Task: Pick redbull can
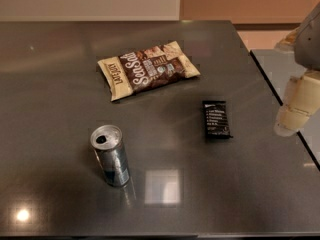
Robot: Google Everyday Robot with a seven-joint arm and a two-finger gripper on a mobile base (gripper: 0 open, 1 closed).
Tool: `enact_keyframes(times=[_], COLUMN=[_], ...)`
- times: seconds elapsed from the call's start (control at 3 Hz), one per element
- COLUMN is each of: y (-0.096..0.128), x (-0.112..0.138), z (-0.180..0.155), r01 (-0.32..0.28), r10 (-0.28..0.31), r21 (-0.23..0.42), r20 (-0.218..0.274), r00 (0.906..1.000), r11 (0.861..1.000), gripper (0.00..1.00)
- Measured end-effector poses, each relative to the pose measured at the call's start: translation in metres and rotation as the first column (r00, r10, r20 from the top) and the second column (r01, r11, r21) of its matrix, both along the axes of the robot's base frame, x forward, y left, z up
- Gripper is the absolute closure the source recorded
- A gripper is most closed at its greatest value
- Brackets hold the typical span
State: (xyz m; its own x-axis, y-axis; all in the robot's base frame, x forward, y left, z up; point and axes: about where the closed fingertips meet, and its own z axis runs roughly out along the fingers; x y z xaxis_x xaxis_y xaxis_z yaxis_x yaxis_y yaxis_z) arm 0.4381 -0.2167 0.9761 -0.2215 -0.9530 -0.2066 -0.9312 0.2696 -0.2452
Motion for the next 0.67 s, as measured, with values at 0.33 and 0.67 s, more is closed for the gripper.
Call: enact_keyframes(times=[0.33,0.67], y=[0.0000,0.0069], x=[0.0000,0.0025], z=[0.0000,0.0027], r01=[0.000,-0.011], r10=[0.000,0.011], r21=[0.000,0.048], r20=[0.000,0.003], r00=[1.0000,0.9999], r11=[1.000,0.999], gripper=[0.00,0.00])
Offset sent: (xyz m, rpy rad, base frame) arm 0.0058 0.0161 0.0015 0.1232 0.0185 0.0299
